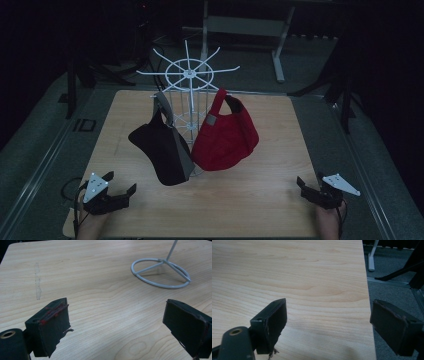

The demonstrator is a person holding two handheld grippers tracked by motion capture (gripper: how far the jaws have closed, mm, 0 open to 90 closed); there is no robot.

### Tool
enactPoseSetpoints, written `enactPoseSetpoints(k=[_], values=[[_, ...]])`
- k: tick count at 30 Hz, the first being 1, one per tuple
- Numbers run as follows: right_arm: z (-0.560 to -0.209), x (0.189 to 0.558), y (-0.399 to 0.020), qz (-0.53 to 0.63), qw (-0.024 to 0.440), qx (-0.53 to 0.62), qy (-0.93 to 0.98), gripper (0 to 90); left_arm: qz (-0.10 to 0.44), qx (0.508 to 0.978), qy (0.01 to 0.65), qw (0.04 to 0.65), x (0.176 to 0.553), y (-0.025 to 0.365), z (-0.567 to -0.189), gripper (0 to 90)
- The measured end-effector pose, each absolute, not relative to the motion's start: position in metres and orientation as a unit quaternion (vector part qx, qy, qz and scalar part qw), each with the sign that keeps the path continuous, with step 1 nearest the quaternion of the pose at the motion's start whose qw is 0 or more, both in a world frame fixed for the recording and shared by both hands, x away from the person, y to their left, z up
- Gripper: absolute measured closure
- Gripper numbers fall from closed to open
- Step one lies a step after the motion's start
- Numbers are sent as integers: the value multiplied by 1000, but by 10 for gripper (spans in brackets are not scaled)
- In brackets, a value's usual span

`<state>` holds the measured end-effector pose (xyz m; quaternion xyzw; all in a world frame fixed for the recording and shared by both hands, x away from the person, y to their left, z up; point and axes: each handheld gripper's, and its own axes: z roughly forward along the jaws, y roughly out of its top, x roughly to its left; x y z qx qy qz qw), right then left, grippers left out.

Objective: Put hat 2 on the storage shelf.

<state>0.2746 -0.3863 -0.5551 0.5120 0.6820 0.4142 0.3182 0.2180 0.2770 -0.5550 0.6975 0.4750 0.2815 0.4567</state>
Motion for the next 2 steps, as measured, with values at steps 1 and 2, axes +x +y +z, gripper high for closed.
enactPoseSetpoints(k=[1,2], values=[[-555,274,-387,416,317,514,680,139,281,697,476,456,218,277,-556,74],[-555,275,-387,418,316,515,678,139,280,697,476,457,218,278,-556,74]])
